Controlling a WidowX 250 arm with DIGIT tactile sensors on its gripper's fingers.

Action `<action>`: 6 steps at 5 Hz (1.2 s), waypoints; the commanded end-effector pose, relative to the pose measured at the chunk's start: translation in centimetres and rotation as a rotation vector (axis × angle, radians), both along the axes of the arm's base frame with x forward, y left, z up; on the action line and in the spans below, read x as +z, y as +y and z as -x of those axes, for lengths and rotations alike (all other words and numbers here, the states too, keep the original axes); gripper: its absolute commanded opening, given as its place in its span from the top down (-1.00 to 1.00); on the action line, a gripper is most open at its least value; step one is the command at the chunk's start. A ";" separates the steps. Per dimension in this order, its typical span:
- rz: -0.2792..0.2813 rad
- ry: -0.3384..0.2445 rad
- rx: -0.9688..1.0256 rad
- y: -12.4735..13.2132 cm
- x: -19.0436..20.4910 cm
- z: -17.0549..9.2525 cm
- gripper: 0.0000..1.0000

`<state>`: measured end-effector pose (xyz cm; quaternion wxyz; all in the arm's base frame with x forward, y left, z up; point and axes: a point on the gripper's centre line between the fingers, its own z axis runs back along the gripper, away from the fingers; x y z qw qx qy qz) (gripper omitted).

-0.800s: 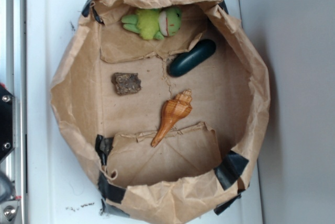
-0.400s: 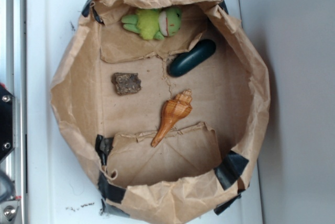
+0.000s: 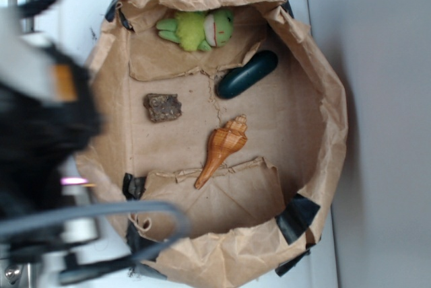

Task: Grab the shell.

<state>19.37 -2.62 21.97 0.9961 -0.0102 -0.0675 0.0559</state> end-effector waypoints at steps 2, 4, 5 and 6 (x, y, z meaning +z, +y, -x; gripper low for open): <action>0.001 -0.015 0.027 0.2 -1.9 -2.9 -1.00; 0.001 -0.015 0.027 0.2 -1.9 -2.9 -1.00; 0.009 0.019 0.054 1.1 -6.0 -3.0 -1.00; -0.045 0.020 0.128 2.4 -8.9 -3.7 -1.00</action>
